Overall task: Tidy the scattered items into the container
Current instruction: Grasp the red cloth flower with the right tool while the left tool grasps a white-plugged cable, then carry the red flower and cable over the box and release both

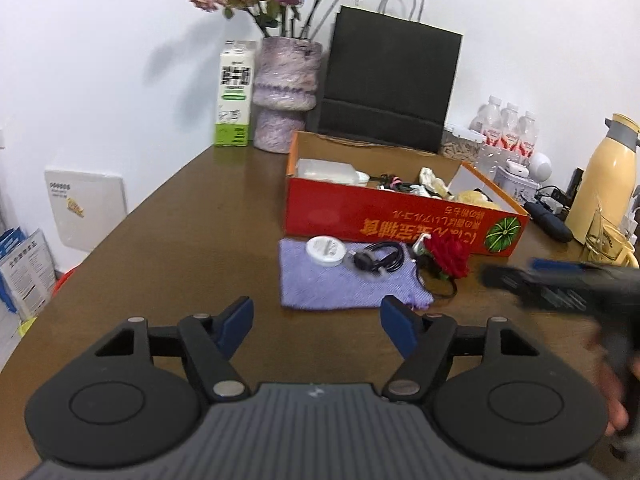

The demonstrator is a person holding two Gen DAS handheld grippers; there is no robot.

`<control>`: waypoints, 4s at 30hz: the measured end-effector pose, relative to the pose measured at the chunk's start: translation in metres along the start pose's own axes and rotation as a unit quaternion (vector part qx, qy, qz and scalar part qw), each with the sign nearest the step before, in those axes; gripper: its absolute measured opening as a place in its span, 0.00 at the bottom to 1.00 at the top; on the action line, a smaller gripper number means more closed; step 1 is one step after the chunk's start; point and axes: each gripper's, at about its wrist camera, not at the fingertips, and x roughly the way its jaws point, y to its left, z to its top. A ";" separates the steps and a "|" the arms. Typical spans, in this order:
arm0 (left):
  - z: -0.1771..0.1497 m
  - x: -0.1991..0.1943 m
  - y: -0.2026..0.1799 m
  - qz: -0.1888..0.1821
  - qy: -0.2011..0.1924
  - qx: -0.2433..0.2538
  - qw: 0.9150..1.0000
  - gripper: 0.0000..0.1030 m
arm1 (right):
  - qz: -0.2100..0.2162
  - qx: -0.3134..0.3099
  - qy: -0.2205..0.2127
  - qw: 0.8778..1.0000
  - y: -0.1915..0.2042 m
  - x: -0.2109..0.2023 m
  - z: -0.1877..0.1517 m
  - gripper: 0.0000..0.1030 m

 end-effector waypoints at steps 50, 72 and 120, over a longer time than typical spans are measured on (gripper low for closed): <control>0.034 0.065 -0.104 -0.070 0.012 0.129 0.989 0.19 | 0.005 0.063 0.016 0.998 -0.056 -0.065 -0.073 0.33; -0.032 -0.083 -0.046 -0.087 0.016 0.061 0.994 0.20 | 0.026 0.010 -0.039 0.999 0.009 -0.150 -0.079 0.33; 0.146 0.243 -0.037 -0.027 0.141 0.122 0.982 0.20 | 0.027 -0.016 0.179 0.983 -0.024 0.202 0.146 0.35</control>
